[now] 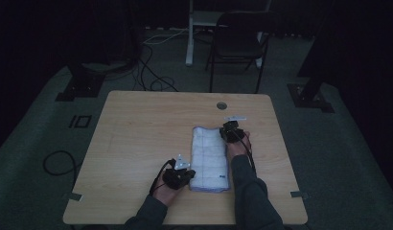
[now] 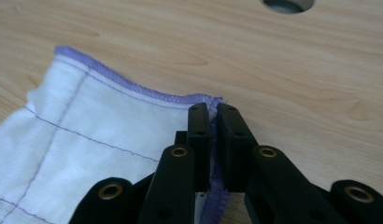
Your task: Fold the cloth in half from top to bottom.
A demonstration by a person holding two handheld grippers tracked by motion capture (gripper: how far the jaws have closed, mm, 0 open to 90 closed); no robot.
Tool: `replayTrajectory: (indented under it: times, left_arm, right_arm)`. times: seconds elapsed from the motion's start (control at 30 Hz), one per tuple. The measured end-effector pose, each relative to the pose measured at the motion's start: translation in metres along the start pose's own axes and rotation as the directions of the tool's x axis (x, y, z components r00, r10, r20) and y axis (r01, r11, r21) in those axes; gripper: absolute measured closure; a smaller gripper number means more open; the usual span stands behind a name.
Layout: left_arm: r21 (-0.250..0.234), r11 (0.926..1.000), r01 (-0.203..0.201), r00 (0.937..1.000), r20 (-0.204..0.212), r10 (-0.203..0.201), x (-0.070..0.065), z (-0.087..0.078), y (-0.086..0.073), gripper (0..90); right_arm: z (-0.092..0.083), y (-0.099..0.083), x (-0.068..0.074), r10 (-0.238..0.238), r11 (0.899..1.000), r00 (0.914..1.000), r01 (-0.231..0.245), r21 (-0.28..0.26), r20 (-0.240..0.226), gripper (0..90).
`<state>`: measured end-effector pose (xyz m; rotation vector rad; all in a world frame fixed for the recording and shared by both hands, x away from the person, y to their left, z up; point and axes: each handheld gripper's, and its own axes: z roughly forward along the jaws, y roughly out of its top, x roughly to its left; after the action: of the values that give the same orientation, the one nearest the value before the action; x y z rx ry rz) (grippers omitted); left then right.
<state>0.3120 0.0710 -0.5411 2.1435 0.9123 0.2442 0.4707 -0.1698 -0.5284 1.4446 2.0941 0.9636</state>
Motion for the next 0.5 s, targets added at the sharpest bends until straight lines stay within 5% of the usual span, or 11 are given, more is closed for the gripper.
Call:
replayTrajectory:
  times: [0.2, 0.37, 0.5]
  left_arm:
    - [0.007, 1.0000, -0.001, 1.0000, 0.001, 0.001, 0.000, 0.000, 0.001, 87.5]
    - [0.001, 1.0000, 0.000, 0.9999, 0.011, 0.000, 0.001, -0.001, 0.003, 81.7]
    - [-0.039, 0.9992, 0.014, 0.9997, -0.019, -0.014, 0.011, -0.006, 0.014, 78.2]
  right_arm:
    - [-0.002, -0.007, -0.006, 0.024, 1.000, 0.9997, -0.024, 0.020, 0.005, 83.7]
    - [0.002, -0.010, -0.007, 0.041, 0.999, 0.9989, -0.042, 0.031, 0.020, 71.8]
    - [0.002, -0.011, -0.011, 0.067, 0.997, 0.9975, -0.068, 0.032, 0.021, 63.9]
